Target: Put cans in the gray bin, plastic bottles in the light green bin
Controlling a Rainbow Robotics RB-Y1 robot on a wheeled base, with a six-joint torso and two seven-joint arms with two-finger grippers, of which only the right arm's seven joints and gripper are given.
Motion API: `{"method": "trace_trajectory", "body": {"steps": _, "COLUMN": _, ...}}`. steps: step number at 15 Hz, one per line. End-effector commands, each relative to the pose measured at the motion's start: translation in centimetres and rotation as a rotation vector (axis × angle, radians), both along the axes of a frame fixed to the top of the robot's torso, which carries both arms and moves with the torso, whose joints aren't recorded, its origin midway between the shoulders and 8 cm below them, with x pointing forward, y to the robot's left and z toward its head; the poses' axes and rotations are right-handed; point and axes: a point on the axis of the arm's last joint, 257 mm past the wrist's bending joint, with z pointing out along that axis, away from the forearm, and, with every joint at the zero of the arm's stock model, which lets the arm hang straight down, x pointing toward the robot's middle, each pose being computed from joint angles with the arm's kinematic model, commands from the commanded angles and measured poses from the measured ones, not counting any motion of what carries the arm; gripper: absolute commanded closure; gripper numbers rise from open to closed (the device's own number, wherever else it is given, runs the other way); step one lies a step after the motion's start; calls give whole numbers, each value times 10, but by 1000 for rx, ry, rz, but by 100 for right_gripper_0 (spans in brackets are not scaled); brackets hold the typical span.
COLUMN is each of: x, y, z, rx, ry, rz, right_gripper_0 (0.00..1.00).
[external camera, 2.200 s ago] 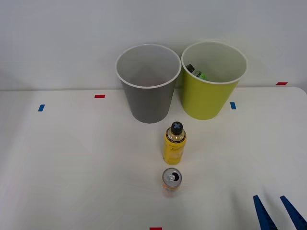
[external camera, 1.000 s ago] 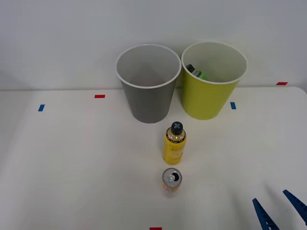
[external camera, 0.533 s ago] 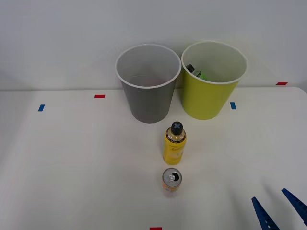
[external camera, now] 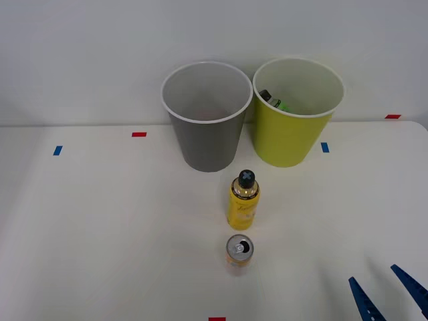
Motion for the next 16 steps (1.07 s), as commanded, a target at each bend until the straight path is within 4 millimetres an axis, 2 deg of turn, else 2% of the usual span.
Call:
{"method": "trace_trajectory", "body": {"steps": 1, "x": 0, "y": 0, "z": 0, "rx": -1, "ry": 1, "rz": 0, "right_gripper_0": 0}}
{"method": "trace_trajectory", "body": {"steps": 16, "x": -8, "y": 7, "z": 2, "rx": -68, "ry": -34, "rz": 20, "right_gripper_0": 0}}
